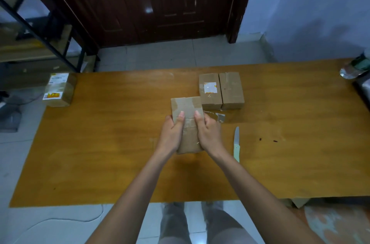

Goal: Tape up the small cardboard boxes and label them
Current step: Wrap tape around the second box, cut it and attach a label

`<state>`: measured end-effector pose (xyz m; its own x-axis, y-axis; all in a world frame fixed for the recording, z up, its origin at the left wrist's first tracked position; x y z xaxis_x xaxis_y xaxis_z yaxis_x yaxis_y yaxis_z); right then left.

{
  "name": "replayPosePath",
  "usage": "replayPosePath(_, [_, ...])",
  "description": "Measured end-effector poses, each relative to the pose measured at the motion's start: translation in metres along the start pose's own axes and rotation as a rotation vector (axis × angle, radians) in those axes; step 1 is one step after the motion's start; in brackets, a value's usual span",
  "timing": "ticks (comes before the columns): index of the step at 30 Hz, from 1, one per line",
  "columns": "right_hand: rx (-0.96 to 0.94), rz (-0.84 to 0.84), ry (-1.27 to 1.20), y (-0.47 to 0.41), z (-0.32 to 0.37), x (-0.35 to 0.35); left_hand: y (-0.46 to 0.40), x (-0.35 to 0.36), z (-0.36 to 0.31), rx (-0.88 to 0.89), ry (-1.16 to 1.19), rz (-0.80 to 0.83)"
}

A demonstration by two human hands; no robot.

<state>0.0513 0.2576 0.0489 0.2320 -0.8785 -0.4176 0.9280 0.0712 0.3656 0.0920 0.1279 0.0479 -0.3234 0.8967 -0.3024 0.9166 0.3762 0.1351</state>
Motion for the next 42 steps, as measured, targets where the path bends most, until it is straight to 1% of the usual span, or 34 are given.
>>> replayPosePath(3, [0.024,-0.038,0.023,0.003,0.006,0.016,-0.005,-0.017,0.000,0.019,-0.021,0.053])
replayPosePath(6, [0.056,-0.073,0.023,0.006,0.014,0.027,-0.008,-0.030,0.002,0.027,0.015,0.117])
replayPosePath(10, [0.080,-0.023,0.008,0.009,0.027,0.043,-0.010,-0.044,0.010,-0.060,0.148,0.085])
replayPosePath(14, [0.102,-0.008,0.024,0.013,0.033,0.059,-0.016,-0.059,0.013,-0.087,0.148,0.121])
replayPosePath(17, [0.068,-0.041,0.076,0.014,0.036,0.065,-0.019,-0.069,0.022,-0.118,0.101,0.135])
replayPosePath(21, [0.041,-0.088,0.025,0.016,0.036,0.070,-0.018,-0.078,0.026,-0.084,0.079,0.136])
replayPosePath(24, [0.038,-0.121,0.042,0.017,0.035,0.072,-0.016,-0.082,0.025,-0.050,0.049,0.138])
replayPosePath(28, [0.076,-0.087,0.117,0.015,0.039,0.073,-0.011,-0.082,0.025,-0.045,0.072,0.166])
replayPosePath(30, [0.097,-0.071,0.119,0.014,0.043,0.070,-0.009,-0.080,0.025,-0.053,0.107,0.153])
replayPosePath(32, [0.095,-0.045,0.125,0.015,0.045,0.069,-0.008,-0.079,0.025,-0.051,0.091,0.120])
replayPosePath(35, [0.059,-0.043,0.152,0.017,0.044,0.067,-0.007,-0.076,0.028,-0.045,0.040,0.103])
replayPosePath(38, [-0.021,-0.110,0.182,0.021,0.043,0.063,-0.005,-0.074,0.026,0.019,0.011,0.129])
replayPosePath(40, [-0.026,-0.145,0.167,0.023,0.038,0.060,-0.003,-0.073,0.025,0.058,0.019,0.136])
replayPosePath(42, [-0.022,-0.140,0.178,0.024,0.033,0.062,-0.002,-0.072,0.026,0.078,0.003,0.144])
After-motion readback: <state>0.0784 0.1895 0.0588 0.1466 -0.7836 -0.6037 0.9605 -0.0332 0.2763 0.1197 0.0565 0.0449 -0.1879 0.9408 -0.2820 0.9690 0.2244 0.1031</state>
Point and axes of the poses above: each hand's wrist, its own y-axis away from the middle knuckle, its own x-axis out of the palm, z = x × y, the point moved 5 cm from there along -y, towards the middle knuckle, and after that the axes turned 13 degrees about x, right-handed, at the moved point
